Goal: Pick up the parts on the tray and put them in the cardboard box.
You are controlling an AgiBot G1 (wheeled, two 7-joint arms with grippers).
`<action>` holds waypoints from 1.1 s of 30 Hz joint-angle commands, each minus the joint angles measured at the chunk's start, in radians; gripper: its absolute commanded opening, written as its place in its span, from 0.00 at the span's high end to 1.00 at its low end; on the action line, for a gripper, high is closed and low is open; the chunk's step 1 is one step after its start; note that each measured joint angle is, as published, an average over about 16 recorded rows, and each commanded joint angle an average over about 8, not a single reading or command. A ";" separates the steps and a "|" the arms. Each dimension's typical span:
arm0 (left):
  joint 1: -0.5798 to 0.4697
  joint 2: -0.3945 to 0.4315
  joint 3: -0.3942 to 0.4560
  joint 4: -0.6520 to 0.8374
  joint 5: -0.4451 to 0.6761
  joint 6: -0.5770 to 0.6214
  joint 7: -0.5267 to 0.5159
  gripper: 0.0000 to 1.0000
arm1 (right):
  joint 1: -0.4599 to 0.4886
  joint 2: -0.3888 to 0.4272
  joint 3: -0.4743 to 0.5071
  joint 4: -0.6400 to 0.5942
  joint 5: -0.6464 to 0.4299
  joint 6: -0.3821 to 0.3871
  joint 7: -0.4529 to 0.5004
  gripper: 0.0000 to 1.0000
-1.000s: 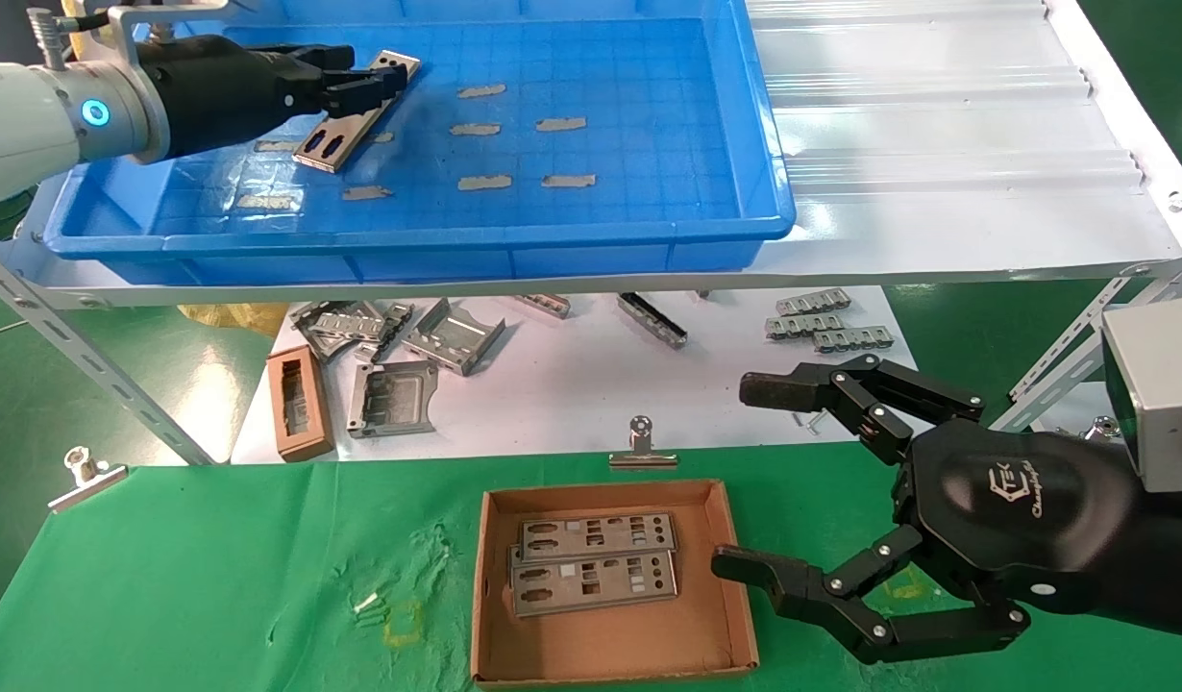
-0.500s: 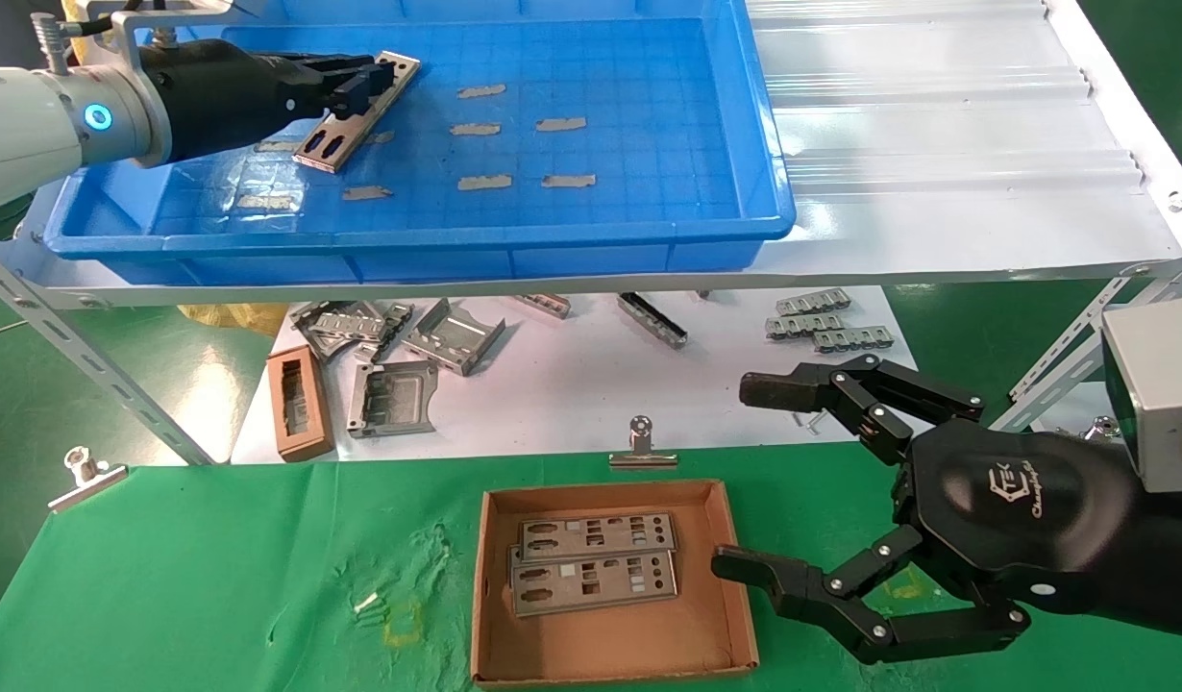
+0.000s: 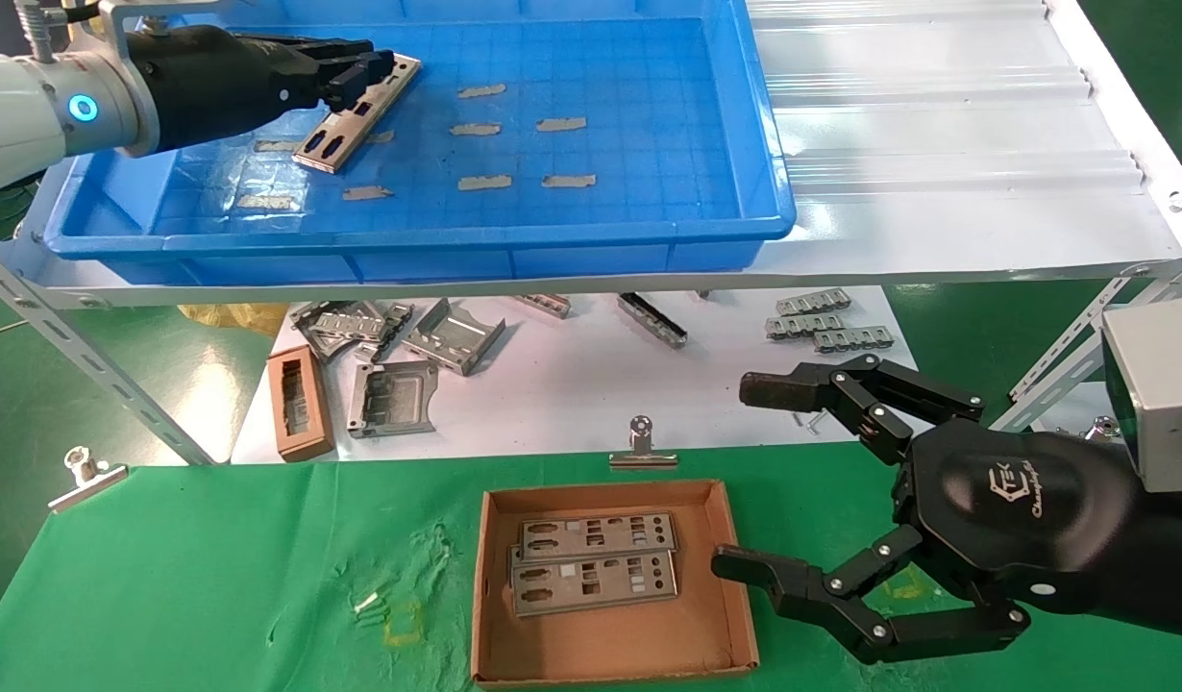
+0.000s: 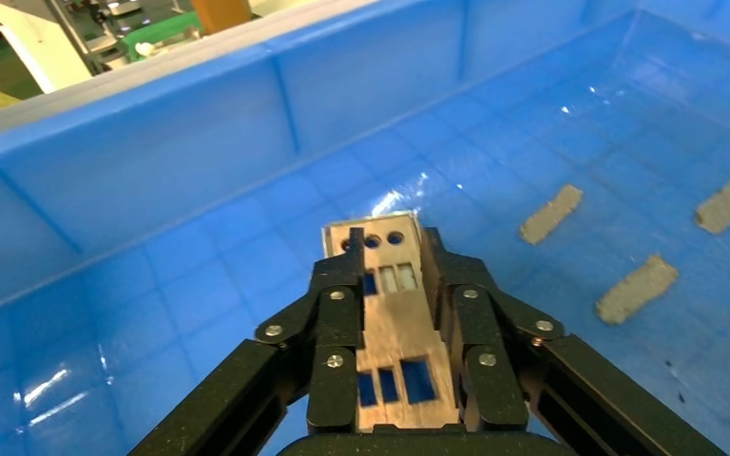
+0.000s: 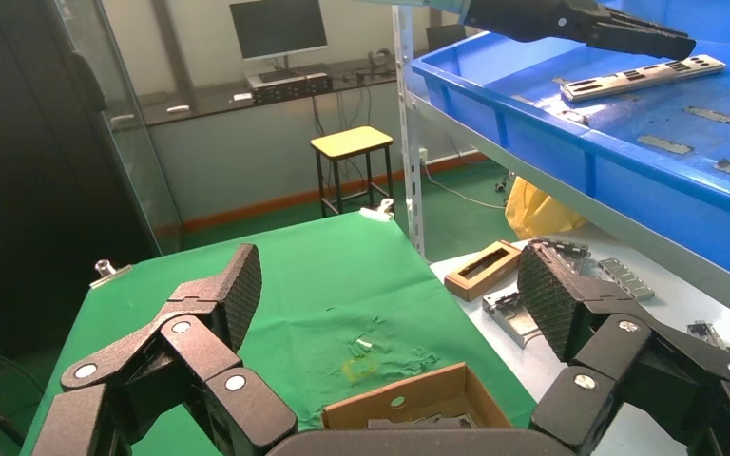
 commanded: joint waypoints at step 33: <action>0.009 0.009 -0.003 0.023 -0.004 -0.023 0.000 1.00 | 0.000 0.000 0.000 0.000 0.000 0.000 0.000 0.00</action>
